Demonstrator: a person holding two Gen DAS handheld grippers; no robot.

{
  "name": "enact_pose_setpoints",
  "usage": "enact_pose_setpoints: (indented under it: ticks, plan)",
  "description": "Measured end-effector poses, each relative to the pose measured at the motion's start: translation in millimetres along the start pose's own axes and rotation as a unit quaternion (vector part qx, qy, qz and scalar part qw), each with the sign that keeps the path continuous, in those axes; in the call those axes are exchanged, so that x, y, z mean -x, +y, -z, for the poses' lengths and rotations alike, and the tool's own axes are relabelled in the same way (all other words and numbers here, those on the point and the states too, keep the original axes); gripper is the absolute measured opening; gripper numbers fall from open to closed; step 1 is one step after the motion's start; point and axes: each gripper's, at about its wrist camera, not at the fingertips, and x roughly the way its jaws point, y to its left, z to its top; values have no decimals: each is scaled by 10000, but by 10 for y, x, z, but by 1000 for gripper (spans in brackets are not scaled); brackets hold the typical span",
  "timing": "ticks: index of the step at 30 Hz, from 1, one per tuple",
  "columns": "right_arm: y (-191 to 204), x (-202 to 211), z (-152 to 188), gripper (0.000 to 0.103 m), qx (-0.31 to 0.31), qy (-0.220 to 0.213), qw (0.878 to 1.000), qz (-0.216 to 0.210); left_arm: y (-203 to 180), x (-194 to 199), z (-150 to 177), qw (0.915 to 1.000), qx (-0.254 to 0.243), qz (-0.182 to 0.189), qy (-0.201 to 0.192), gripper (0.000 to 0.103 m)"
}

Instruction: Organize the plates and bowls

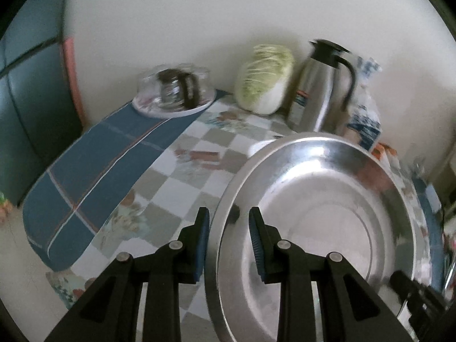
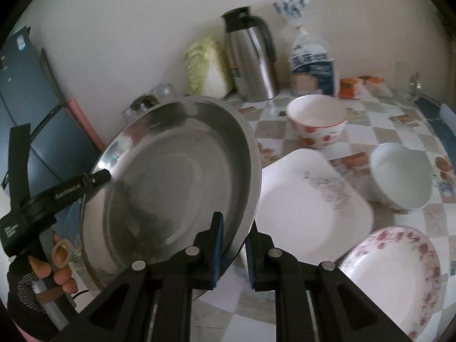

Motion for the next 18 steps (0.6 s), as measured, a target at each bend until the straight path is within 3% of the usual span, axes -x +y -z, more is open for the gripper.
enact_pose_setpoints:
  ticks: [9,18]
  plan:
    - [-501,183,-35,16,-705,-212,9973,25,-579,-3,-101,9989,-447,147,58,29]
    - [-859,214,-19,16,-1073,-231,9933,365,-872,-118,-62,9980,-445,414,155,29]
